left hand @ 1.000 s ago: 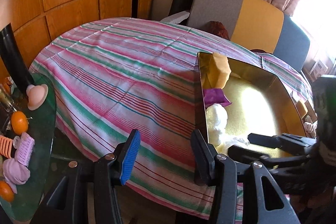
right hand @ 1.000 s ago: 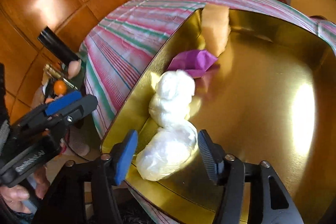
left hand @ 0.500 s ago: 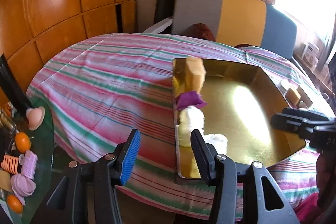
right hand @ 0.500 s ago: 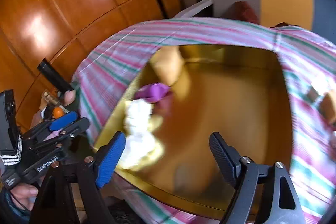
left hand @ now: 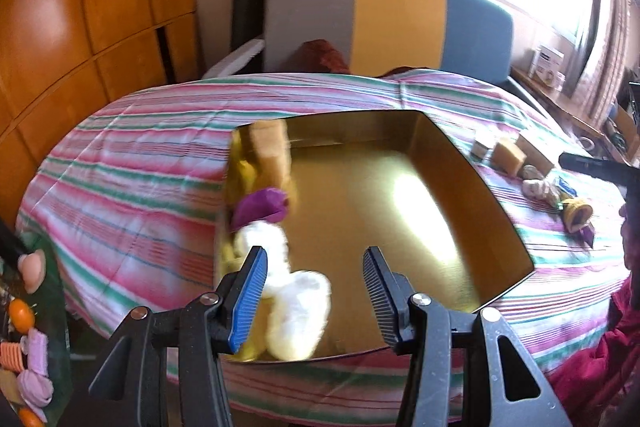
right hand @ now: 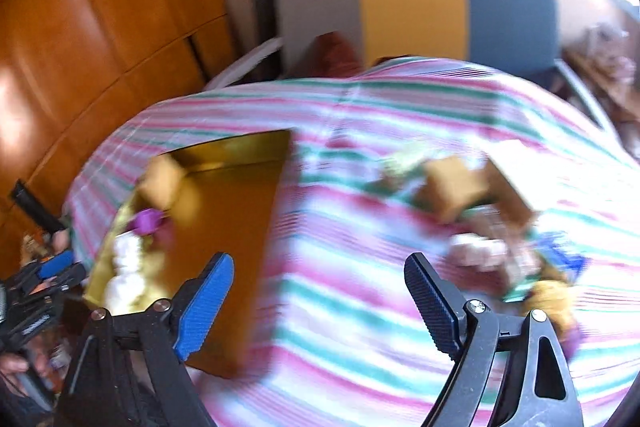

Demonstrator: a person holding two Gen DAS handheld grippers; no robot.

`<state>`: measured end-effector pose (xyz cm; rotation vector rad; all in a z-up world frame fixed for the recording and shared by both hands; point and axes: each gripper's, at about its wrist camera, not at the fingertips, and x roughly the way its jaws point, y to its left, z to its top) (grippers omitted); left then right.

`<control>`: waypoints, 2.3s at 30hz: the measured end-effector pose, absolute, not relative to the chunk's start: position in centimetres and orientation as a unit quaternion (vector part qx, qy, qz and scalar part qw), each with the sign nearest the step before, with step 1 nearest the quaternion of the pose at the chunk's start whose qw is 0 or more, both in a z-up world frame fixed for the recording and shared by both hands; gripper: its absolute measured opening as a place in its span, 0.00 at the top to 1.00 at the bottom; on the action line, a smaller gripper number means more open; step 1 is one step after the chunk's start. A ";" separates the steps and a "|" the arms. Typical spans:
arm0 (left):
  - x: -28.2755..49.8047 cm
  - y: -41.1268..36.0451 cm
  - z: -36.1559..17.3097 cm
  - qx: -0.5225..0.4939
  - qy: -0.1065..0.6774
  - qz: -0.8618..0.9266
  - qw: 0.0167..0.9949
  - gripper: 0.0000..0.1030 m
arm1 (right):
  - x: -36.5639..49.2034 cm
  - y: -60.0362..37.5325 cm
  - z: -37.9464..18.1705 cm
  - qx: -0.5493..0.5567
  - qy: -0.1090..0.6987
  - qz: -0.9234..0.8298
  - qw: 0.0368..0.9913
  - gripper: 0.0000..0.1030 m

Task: Organize objects
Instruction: 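Move both tools back toward the remaining items, then grasp the small green-white box with the left tool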

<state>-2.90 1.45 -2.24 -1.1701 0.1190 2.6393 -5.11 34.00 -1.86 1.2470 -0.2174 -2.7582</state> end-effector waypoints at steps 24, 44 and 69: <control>-10.0 23.6 -1.0 -0.422 0.147 0.847 0.288 0.52 | -2.1 57.0 -4.5 0.376 -0.277 -0.867 -0.174 0.11; -22.0 35.9 -9.9 -0.495 0.230 0.793 0.272 0.64 | -1.9 57.5 -5.3 0.375 -0.318 -0.859 -0.145 0.09; 3.5 28.8 -8.4 -0.421 0.212 0.781 0.409 0.72 | -2.2 57.8 -6.2 0.403 -0.309 -0.849 -0.145 0.24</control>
